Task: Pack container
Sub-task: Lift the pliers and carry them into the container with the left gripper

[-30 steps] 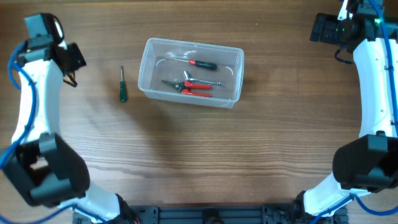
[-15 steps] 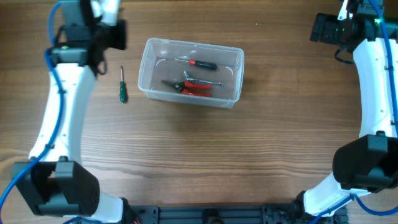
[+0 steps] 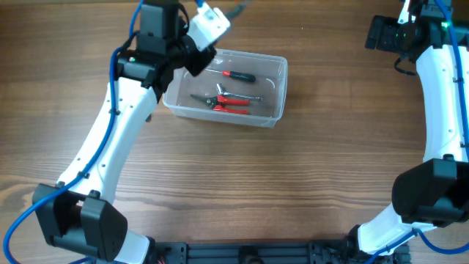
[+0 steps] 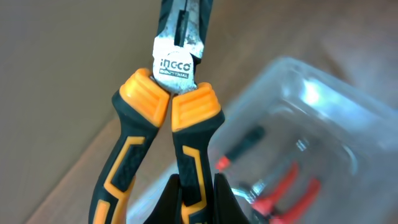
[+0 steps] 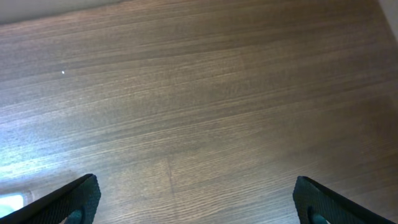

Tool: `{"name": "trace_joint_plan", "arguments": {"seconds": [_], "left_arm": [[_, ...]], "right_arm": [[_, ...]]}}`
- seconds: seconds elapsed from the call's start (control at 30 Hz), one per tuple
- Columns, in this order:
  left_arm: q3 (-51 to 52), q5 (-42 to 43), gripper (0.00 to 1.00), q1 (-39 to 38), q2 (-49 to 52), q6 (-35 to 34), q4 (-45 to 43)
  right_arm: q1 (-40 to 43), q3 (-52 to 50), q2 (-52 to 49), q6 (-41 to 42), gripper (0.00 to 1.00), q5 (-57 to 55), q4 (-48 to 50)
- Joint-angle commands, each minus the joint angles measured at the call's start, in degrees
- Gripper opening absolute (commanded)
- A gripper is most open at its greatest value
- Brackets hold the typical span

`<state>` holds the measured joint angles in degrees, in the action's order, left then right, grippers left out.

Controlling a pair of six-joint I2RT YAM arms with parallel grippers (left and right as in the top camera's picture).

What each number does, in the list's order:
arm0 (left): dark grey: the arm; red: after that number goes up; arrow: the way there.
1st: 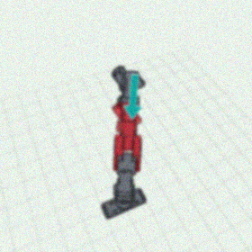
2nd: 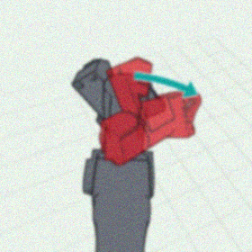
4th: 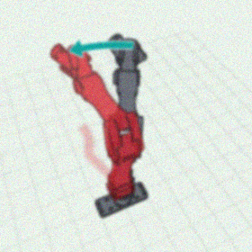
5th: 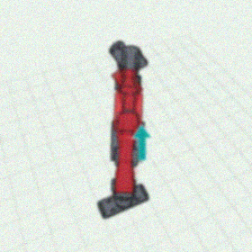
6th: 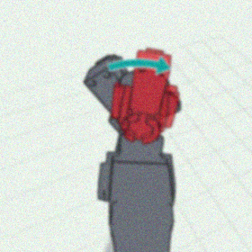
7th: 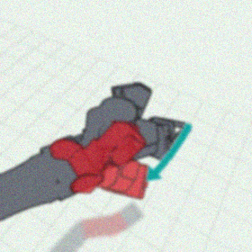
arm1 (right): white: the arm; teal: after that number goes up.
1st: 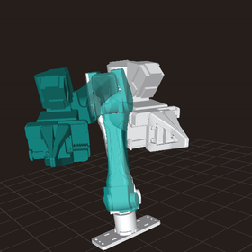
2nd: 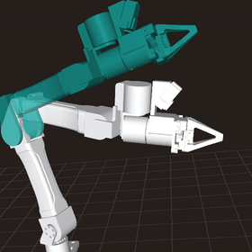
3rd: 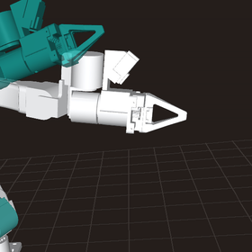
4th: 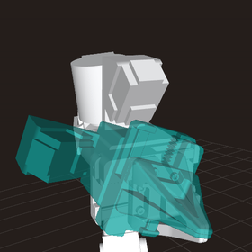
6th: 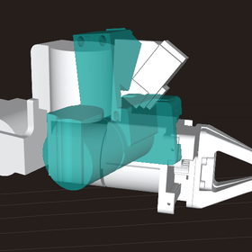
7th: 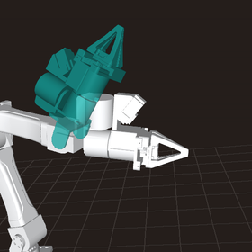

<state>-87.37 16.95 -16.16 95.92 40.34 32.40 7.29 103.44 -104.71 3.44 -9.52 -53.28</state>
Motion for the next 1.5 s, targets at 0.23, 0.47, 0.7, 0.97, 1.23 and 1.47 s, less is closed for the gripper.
{"name": "trace_joint_plan", "arguments": {"seconds": [0.23,0.47,0.7,0.97,1.23,1.47], "left_arm": [[-1.51,6.45,0.04,-0.68,5.84,10.54,10.82],[-1.51,6.86,0.04,-0.72,12.26,14.58,13.35],[-1.51,6.84,0.04,-0.72,17.03,22.53,17.09],[-1.51,6.8,0.04,-0.72,23.21,25.46,15.72],[-1.51,6.58,0.06,-0.72,25.55,25.22,10.49],[-1.53,5.31,0.33,-0.72,25.53,20.28,8.02]], "right_arm": [[-0.13,0.81,1.42,1.07,1.0,-0.79,0.09],[-0.13,0.81,1.42,1.07,1.0,-0.79,0.09],[-0.13,0.81,1.42,1.07,1.0,-0.79,0.09],[-0.13,0.81,1.42,1.07,1.0,-0.79,0.09],[-0.13,0.81,1.42,1.07,1.0,-0.79,0.09],[-0.13,0.81,1.42,1.07,1.0,-0.79,0.09]]}}
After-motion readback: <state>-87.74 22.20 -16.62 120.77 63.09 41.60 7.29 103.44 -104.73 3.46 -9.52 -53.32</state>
